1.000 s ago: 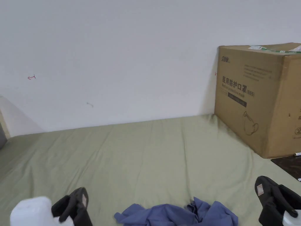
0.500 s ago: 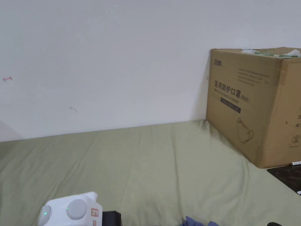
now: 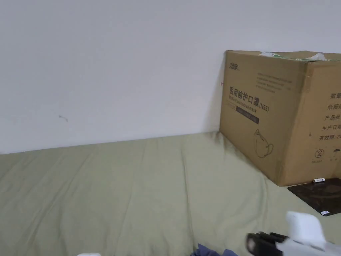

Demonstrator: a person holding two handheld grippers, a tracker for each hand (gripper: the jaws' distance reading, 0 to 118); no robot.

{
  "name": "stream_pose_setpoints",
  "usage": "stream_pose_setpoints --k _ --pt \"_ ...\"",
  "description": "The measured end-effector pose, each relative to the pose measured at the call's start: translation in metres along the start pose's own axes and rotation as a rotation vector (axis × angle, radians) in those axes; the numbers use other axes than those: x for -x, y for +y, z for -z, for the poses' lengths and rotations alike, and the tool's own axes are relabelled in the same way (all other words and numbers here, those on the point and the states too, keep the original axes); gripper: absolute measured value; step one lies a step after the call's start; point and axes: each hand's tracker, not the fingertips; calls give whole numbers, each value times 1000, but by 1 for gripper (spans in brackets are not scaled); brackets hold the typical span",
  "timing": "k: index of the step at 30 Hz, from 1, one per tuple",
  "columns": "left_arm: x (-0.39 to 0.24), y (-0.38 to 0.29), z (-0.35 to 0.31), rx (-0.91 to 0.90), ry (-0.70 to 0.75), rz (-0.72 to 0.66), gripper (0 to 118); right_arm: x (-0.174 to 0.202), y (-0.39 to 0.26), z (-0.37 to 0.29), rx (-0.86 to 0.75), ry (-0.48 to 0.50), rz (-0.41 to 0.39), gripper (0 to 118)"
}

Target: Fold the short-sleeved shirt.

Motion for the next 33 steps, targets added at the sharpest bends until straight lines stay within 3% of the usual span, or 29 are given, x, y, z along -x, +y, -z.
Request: stream_pose_setpoints --k 1,2,3,5,6,7,8,9,10,11,13,16,17,21,22,24,25,33 --pt "1 -2 -13 -37 35 -27 2 -1 12 21 78 3 10 68" --pt "3 -3 -24 -66 51 -48 2 -3 22 45 166 -1 24 104" --pt "6 -4 -36 -92 40 -77 2 -5 25 68 252 -5 29 118" --pt "8 -11 -53 -139 7 -119 2 -9 37 114 397 -12 -38 118" --pt "8 -12 -57 -129 11 -113 2 -14 38 141 497 -71 -90 118" --pt "8 -13 -60 -123 16 -110 2 -18 37 160 564 -109 -122 113" --pt "6 -16 -62 -113 15 -114 2 -22 34 171 609 -124 -146 98" --pt "6 -17 -63 -101 8 -123 2 -25 34 185 671 -141 -178 65" --pt "8 -18 -65 -91 -11 -143 2 -19 32 145 678 -123 -177 17" --pt "12 -18 -66 -79 -31 -163 2 -19 30 145 702 -115 -151 13" --pt "19 -17 -71 -71 -18 -160 2 -16 25 143 668 -179 -112 9" --pt "36 -6 -92 -76 13 -189 2 4 40 119 558 -128 -178 8" --pt "41 2 -103 -100 17 -208 2 9 40 71 545 -156 -192 8" --pt "64 55 -168 -229 100 -187 2 42 81 8 362 -132 -191 8" --pt "70 74 -184 -257 101 -189 2 19 97 -2 320 -55 -115 8" --pt "75 108 -211 -303 91 -172 2 30 124 -20 219 -37 -63 7" --pt "73 125 -224 -325 81 -152 2 11 140 -48 134 -15 -60 7" --pt "57 224 -295 -455 148 -53 2 46 236 -127 -98 -5 -82 7"
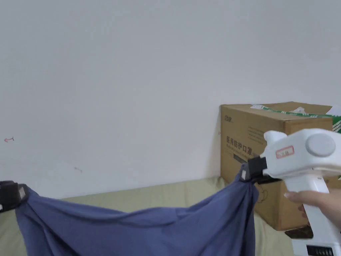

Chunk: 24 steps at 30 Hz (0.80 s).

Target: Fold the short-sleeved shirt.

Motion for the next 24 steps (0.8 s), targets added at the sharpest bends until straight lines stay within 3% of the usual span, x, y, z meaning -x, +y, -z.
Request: stream_pose_setpoints --k 11,16,24 --pt "5 90 56 -47 71 -18 2 49 131 14 -192 -141 -103 7" --pt "7 115 97 -115 111 -17 2 56 179 44 -299 -164 -81 7" --pt "16 94 157 -153 182 -48 2 57 162 114 -350 -226 -132 7"
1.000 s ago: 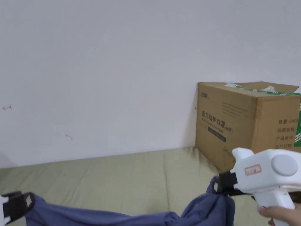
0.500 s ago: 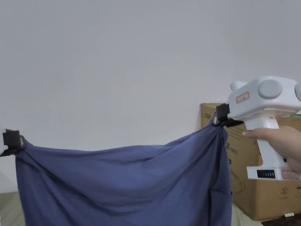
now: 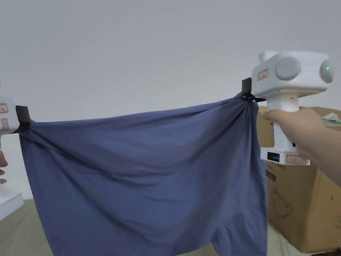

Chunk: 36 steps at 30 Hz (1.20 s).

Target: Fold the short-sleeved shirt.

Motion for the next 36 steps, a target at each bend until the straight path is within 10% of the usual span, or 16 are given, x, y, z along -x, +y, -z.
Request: stream_pose_setpoints --k 14,25,36 --pt "44 -322 -94 463 -29 -140 2 -45 -384 -61 463 57 146 7" --pt "64 -271 -284 153 -64 -111 2 -78 -367 -303 201 114 187 7" --pt "77 -345 -216 603 -29 -74 4 -92 -440 -249 630 15 270 8"
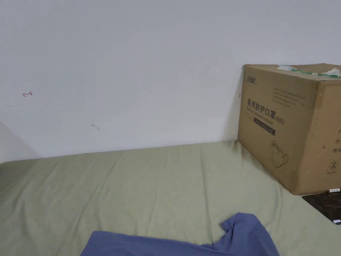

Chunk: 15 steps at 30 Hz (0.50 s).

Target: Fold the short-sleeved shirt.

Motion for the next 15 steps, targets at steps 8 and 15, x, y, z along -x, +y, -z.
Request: stream_pose_setpoints --k 8,15 --pt "-3 -11 11 25 -119 -97 113 -7 -14 7 52 -10 93 103" --pt "-60 34 -54 -381 -208 135 112 51 18 -66 -439 134 -88 102"
